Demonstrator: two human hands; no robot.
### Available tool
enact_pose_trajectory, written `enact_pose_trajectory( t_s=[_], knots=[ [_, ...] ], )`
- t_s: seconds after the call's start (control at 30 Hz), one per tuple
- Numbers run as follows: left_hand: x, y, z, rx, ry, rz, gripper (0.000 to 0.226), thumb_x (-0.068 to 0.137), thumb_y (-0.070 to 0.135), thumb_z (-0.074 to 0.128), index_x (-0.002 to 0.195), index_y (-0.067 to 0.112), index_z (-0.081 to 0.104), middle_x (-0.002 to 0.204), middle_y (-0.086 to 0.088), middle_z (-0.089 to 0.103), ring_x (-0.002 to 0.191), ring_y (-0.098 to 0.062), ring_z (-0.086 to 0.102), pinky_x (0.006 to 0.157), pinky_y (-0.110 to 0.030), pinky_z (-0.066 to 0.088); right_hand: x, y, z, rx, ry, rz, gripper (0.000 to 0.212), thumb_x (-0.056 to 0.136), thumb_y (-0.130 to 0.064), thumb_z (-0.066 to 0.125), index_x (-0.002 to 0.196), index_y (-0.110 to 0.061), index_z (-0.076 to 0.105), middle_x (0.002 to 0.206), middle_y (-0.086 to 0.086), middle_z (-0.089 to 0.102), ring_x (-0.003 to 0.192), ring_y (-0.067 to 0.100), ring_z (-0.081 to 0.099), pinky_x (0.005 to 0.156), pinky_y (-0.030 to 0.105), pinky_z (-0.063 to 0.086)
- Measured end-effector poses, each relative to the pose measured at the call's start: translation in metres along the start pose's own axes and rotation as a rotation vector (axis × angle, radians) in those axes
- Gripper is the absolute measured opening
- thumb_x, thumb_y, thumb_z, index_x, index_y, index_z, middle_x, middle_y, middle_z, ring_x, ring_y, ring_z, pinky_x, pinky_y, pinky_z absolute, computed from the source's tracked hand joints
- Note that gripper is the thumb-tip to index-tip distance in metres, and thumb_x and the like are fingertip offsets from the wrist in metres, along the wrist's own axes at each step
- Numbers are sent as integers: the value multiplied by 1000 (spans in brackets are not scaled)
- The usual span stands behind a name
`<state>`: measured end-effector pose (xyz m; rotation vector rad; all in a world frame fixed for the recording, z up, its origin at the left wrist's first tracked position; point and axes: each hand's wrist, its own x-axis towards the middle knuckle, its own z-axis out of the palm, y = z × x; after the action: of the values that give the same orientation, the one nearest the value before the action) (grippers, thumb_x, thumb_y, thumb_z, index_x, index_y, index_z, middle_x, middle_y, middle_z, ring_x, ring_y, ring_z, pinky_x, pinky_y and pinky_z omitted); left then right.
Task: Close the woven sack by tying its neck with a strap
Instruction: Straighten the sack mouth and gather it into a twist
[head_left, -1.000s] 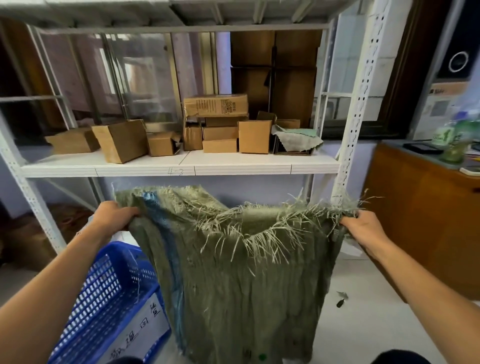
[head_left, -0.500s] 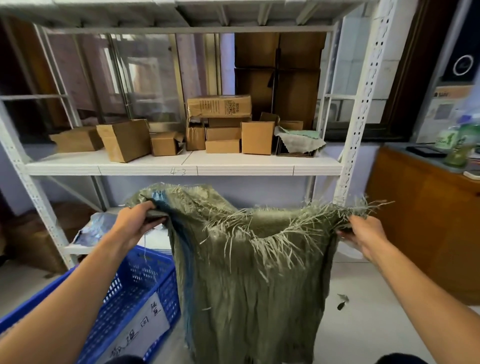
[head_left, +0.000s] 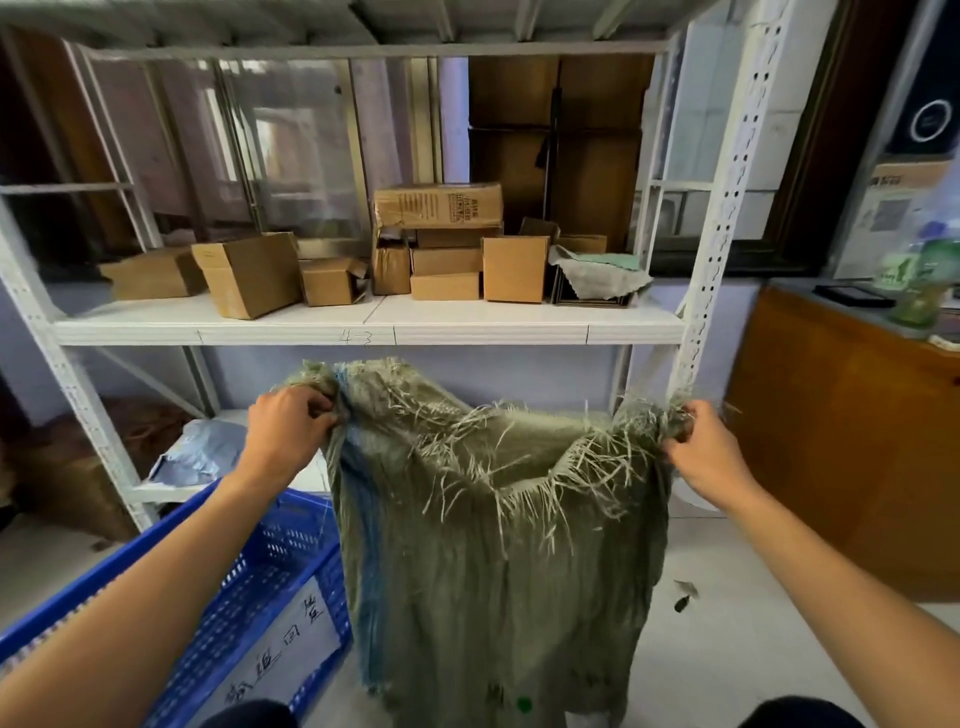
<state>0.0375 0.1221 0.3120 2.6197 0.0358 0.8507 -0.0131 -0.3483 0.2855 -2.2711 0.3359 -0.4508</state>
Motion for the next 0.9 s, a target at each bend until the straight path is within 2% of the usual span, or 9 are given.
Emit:
enact_pose_trajectory(
  t_s=[0.1,0.2,0.33,0.4,0.5,0.53,0.67,0.77,0.9],
  knots=[
    [-2,-1,-3,140,-18,115,12,78,13,78,89,9,79,91,-13,76,86,-38,67,77,-45,53,-1,-1,5,-167,42,-12,44,93,-6,66,131,-4,44,94,10,62,78,22,61,68,40,54],
    [-5,6,-7,164,17,191,7,77,2,69,84,4,70,85,-19,72,76,-41,64,66,-45,49,-6,-7,2,-307,32,-56,12,96,-15,65,94,-5,58,82,6,64,64,19,60,58,32,50],
    [-9,23,-5,105,28,157,29,80,-6,58,107,0,48,79,-28,64,69,-49,61,58,-41,35,-5,-10,2,-352,18,-74,31,101,-30,56,82,-5,58,75,7,69,57,17,64,58,34,55],
    [-9,29,-5,87,-40,63,36,78,-6,59,110,0,43,79,-28,63,72,-50,61,59,-43,38,-3,-12,4,-246,-16,-5,29,102,-23,52,82,-4,60,63,11,70,55,22,71,60,38,61],
    [-3,33,-15,136,-240,-103,3,72,1,61,72,0,58,71,-20,71,75,-42,68,63,-38,53,0,-15,6,157,-126,173,27,102,-6,42,88,6,61,66,22,72,61,33,74,67,47,63],
    [-1,34,-19,130,-311,-180,12,73,5,59,62,0,62,61,-17,71,68,-36,70,60,-34,56,-1,-16,6,244,-162,208,27,103,-7,39,93,7,59,75,27,73,67,36,74,71,51,62],
    [4,28,-24,-428,-525,-528,44,100,19,45,74,-10,66,60,-21,72,46,-25,70,50,-31,61,-1,-15,-1,445,-208,310,26,104,-8,33,103,4,56,86,27,72,74,38,72,75,48,60],
    [6,18,-28,-856,-523,-674,33,101,8,38,96,-14,62,82,-26,75,63,-30,76,59,-37,63,4,-9,-7,662,-303,376,29,102,-13,30,109,1,54,83,23,76,72,36,74,69,41,60],
    [2,12,-22,-1097,-560,-681,23,98,1,37,104,-7,58,100,-25,75,86,-28,77,66,-33,64,12,-1,-11,746,-446,341,32,93,-10,35,121,0,48,117,25,69,101,38,71,79,45,57]
  ],
)
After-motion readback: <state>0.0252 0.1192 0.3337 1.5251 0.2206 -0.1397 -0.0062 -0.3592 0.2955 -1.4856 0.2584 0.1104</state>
